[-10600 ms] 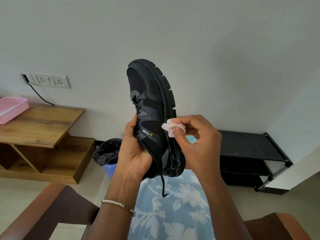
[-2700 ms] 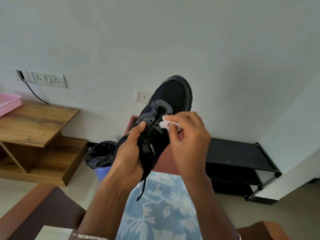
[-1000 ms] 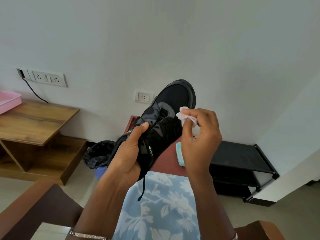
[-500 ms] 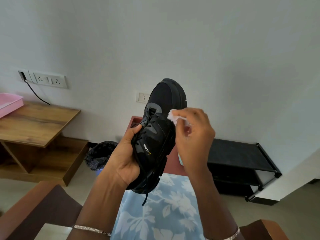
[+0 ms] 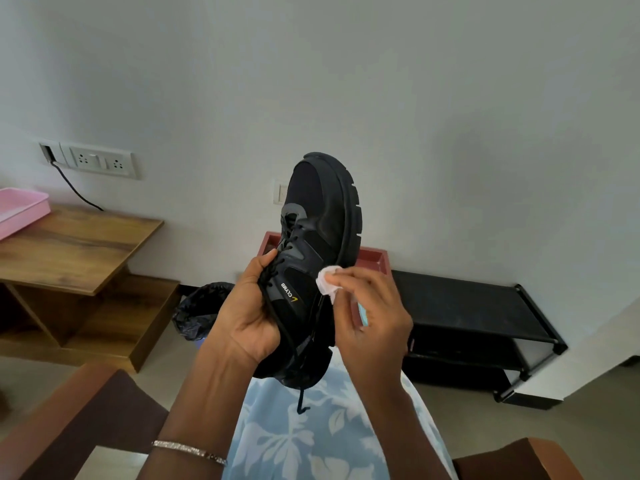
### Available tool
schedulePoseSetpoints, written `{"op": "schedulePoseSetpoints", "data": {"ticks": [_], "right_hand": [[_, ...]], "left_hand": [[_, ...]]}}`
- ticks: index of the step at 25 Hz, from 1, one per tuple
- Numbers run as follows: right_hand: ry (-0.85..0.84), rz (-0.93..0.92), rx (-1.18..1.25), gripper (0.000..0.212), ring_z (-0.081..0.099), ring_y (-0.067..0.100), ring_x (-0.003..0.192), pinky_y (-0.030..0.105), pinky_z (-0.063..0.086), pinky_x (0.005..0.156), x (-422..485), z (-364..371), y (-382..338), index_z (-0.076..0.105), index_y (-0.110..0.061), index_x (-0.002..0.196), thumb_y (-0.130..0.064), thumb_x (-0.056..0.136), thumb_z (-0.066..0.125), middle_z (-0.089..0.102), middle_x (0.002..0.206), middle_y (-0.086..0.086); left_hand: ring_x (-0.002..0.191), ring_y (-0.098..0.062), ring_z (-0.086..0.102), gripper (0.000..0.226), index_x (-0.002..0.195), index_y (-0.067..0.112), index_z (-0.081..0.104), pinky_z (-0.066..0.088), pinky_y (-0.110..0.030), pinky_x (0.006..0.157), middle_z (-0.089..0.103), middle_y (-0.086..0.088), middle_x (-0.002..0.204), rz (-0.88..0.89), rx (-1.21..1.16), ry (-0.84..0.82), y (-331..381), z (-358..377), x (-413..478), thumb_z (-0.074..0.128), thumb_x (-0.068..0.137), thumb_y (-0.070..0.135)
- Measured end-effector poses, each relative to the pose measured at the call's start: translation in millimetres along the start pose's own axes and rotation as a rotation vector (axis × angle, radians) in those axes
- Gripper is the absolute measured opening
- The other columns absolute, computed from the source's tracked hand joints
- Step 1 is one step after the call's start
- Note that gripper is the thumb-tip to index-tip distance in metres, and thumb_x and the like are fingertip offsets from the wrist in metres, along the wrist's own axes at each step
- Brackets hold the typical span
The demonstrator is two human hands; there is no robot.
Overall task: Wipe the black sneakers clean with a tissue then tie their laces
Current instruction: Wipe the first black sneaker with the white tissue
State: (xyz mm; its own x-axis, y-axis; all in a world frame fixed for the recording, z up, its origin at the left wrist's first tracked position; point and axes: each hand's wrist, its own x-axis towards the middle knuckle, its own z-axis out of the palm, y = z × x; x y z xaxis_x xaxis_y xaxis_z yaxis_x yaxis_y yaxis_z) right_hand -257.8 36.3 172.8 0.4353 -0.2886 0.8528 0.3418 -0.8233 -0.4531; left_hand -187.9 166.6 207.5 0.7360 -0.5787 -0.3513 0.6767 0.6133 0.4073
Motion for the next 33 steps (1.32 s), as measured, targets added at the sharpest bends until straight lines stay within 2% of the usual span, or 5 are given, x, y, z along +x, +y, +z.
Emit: {"op": "schedulePoseSetpoints", "data": {"ticks": [7, 11, 22, 26, 33], "right_hand": [[-0.005, 0.013, -0.105, 0.025, 0.066, 0.023, 0.088, 0.004, 0.042, 0.079, 75.6, -4.4, 15.8, 0.078, -0.01, 0.101, 0.006, 0.086, 0.066, 0.071, 0.096, 0.006], [-0.014, -0.027, -0.017, 0.02, 0.068, 0.021, 0.093, 0.026, 0.056, 0.081, 41.1, -6.4, 16.9, 0.077, -0.006, 0.103, 0.002, 0.088, 0.067, 0.071, 0.099, 0.005], [0.036, 0.042, 0.035, 0.023, 0.068, 0.02, 0.089, 0.016, 0.053, 0.076, 61.8, -2.5, 15.0, 0.077, -0.008, 0.104, 0.006, 0.087, 0.07, 0.071, 0.097, 0.006], [0.046, 0.031, 0.062, 0.021, 0.068, 0.019, 0.095, 0.032, 0.058, 0.076, 40.8, 0.9, 13.7, 0.077, -0.005, 0.104, 0.003, 0.087, 0.068, 0.07, 0.1, 0.003], [0.021, 0.063, -0.018, 0.018, 0.068, 0.023, 0.092, 0.018, 0.052, 0.083, 16.9, 2.3, 18.6, 0.076, -0.002, 0.101, -0.007, 0.092, 0.061, 0.071, 0.098, 0.007]], "left_hand": [[0.09, -0.035, 0.072, 0.039, 0.112, 0.003, 0.073, 0.054, -0.057, 0.091, 0.074, -0.019, 0.108, -0.034, 0.036, -0.003, -8.8, -1.4, 0.1, 0.061, 0.091, 0.034], [0.088, -0.036, 0.074, 0.038, 0.107, -0.001, 0.075, 0.061, -0.052, 0.081, 0.073, -0.021, 0.108, -0.033, -0.024, -0.006, -2.4, -4.7, 0.4, 0.061, 0.093, 0.032], [0.096, -0.036, 0.073, 0.041, 0.114, -0.002, 0.073, 0.058, -0.053, 0.088, 0.072, -0.021, 0.113, -0.077, -0.028, 0.005, -2.4, -7.7, 4.9, 0.063, 0.091, 0.031], [0.088, -0.036, 0.074, 0.04, 0.102, -0.005, 0.076, 0.058, -0.051, 0.089, 0.073, -0.022, 0.106, -0.073, -0.059, 0.008, -3.9, -9.1, 4.2, 0.061, 0.092, 0.031], [0.083, -0.036, 0.075, 0.039, 0.101, -0.002, 0.078, 0.061, -0.052, 0.076, 0.074, -0.023, 0.104, -0.028, 0.021, 0.031, -4.1, -3.7, 2.4, 0.062, 0.091, 0.033]]}}
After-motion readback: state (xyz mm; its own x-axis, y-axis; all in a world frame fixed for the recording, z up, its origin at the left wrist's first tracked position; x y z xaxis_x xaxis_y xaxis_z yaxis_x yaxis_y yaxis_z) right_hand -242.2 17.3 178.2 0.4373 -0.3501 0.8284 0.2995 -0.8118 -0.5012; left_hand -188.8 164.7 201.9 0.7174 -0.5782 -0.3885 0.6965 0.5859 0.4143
